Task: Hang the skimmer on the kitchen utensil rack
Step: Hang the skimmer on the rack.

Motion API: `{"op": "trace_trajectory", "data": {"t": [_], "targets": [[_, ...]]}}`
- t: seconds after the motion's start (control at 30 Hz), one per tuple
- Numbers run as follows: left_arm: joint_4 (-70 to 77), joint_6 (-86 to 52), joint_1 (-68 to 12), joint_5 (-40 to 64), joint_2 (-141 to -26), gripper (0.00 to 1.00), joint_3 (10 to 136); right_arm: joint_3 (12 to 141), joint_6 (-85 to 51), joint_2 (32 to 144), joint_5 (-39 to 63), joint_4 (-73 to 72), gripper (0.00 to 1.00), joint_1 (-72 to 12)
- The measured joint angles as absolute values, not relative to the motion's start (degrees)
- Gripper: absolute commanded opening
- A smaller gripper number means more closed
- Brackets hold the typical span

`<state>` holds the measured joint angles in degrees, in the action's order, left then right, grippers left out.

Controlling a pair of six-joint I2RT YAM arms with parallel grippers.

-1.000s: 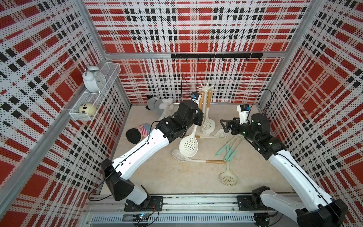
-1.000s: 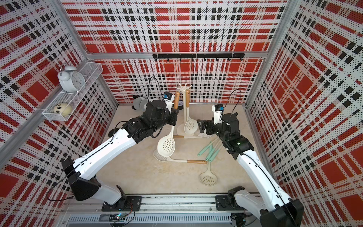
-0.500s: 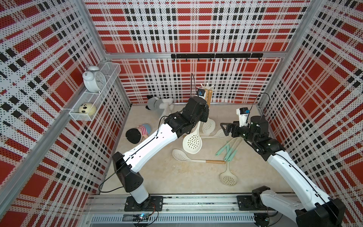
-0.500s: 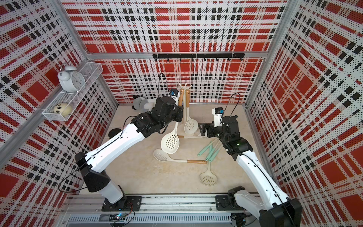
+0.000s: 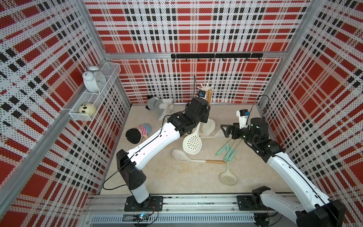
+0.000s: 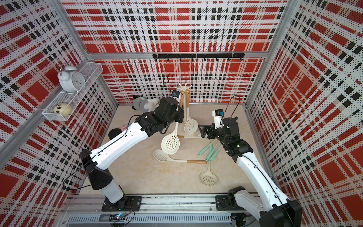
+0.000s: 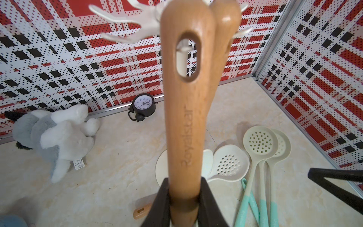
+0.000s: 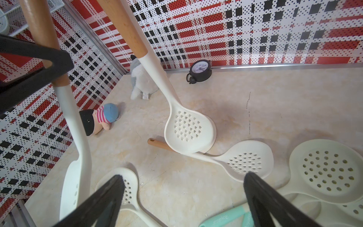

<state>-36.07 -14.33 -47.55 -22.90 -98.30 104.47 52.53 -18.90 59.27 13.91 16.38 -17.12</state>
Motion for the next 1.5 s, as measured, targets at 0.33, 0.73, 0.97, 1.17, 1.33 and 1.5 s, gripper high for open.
{"op": "trace_trajectory", "data": {"t": [0.33, 0.73, 0.97, 1.17, 1.33, 1.5], "targets": [[-37.1, -14.9, -46.8, -23.9, -101.3, 0.00, 107.4, 50.9, -19.1, 59.2, 14.6, 15.7, 1.00, -17.0], [-38.2, -17.2, -46.7, -28.1, -104.3, 0.29, 110.0, 46.9, -20.2, 58.5, 17.3, 13.8, 1.00, -17.0], [-36.1, -18.0, -46.7, -28.9, -103.0, 0.89, 106.8, 46.9, -20.7, 58.5, 18.4, 13.4, 1.00, -17.0], [-28.2, -17.1, -46.7, -24.7, -95.8, 0.99, 97.0, 46.9, -21.1, 57.8, 17.8, 13.4, 1.00, -17.0], [-16.9, -15.7, -46.7, -19.8, -82.5, 0.99, 83.0, 46.8, -22.4, 55.2, 15.5, 12.6, 1.00, -17.0], [-6.4, -14.9, -46.5, -16.6, -68.1, 0.99, 69.5, 46.6, -23.5, 53.6, 13.6, 12.3, 1.00, -17.0]]}}
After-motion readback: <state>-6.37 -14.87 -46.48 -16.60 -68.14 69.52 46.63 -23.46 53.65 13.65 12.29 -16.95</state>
